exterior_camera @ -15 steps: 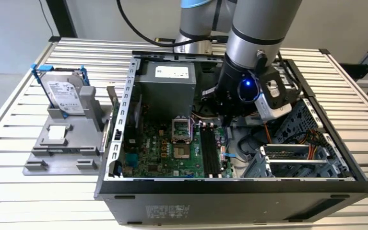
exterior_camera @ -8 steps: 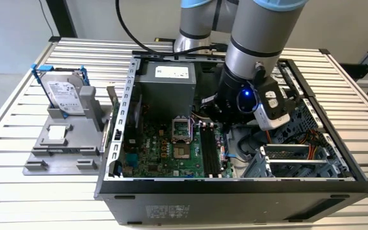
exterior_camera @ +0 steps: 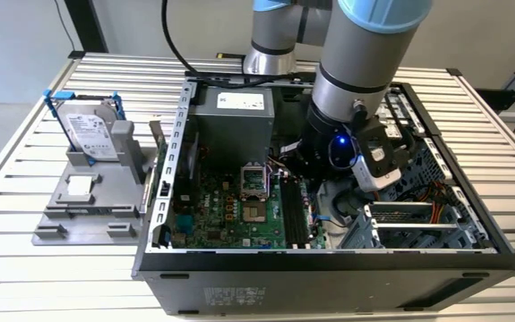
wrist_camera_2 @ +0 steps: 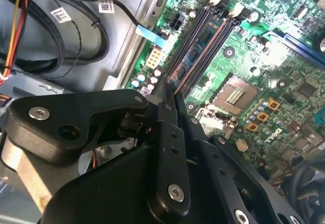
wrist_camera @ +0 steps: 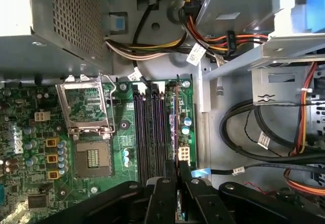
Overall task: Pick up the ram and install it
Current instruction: 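Insert the ram into the slot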
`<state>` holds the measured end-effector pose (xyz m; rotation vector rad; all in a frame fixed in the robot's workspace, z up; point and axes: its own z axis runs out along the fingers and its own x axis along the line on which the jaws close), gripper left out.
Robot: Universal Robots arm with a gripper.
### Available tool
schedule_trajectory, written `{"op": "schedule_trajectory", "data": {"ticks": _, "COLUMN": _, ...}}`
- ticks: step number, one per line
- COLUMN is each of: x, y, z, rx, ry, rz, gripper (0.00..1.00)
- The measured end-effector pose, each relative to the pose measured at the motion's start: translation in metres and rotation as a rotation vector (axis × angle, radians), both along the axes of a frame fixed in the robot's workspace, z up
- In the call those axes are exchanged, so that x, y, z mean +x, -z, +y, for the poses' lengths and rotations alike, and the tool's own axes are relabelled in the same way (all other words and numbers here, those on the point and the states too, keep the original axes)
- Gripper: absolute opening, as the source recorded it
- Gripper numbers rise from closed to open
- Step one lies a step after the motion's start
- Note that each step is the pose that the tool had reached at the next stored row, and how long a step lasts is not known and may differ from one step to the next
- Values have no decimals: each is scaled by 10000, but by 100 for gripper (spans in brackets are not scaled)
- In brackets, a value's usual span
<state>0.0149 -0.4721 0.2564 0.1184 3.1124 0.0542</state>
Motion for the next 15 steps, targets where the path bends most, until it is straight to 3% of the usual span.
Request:
{"op": "schedule_trajectory", "data": {"ticks": 10, "x": -29, "y": 182, "z": -12, "rx": -1, "ry": -214, "rz": 1, "gripper": 0}}
{"op": "schedule_trajectory", "data": {"ticks": 15, "x": -29, "y": 218, "z": -12, "rx": -19, "ry": -217, "rz": 2, "gripper": 0}}
